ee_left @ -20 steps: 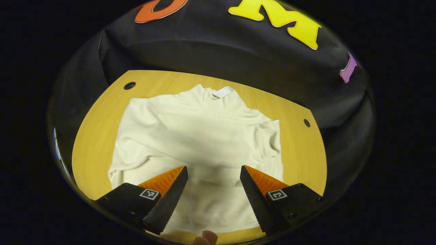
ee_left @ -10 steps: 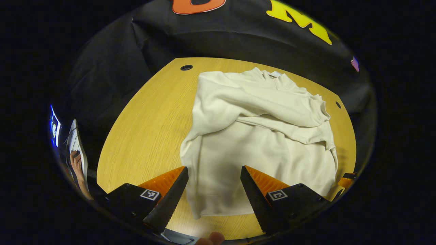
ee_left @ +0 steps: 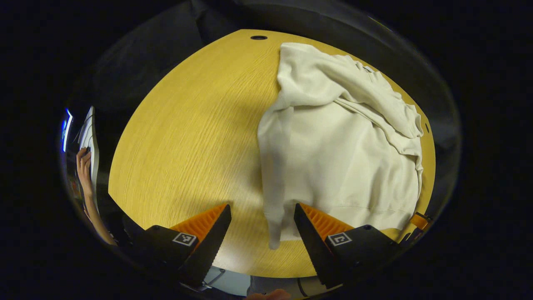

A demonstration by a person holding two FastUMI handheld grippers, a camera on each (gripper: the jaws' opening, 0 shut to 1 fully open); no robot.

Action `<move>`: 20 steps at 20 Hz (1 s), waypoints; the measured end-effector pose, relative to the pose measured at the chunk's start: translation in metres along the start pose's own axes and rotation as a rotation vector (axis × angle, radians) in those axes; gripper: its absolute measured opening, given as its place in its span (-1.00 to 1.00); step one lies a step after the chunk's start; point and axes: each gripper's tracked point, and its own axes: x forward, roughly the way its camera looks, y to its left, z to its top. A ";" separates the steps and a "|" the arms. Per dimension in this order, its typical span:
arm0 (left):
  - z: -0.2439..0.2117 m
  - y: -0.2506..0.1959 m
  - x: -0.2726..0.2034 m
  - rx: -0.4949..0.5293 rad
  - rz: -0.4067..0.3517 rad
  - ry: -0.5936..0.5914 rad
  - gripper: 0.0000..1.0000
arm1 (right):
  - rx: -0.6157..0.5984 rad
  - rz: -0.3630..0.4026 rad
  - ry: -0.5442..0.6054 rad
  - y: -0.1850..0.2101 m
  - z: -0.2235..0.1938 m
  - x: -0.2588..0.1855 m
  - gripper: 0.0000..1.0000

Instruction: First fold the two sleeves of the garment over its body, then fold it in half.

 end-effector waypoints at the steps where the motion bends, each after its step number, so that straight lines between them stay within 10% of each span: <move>1: -0.010 -0.003 -0.007 -0.001 -0.002 0.038 0.90 | 0.010 -0.005 0.012 -0.001 -0.001 0.001 0.89; 12: -0.082 -0.057 -0.117 0.047 -0.195 0.231 0.77 | 0.248 0.249 0.222 0.032 0.001 0.017 0.76; 20: -0.145 -0.096 -0.215 0.100 -0.113 0.238 -0.02 | 0.098 0.102 0.190 0.032 -0.007 0.027 0.43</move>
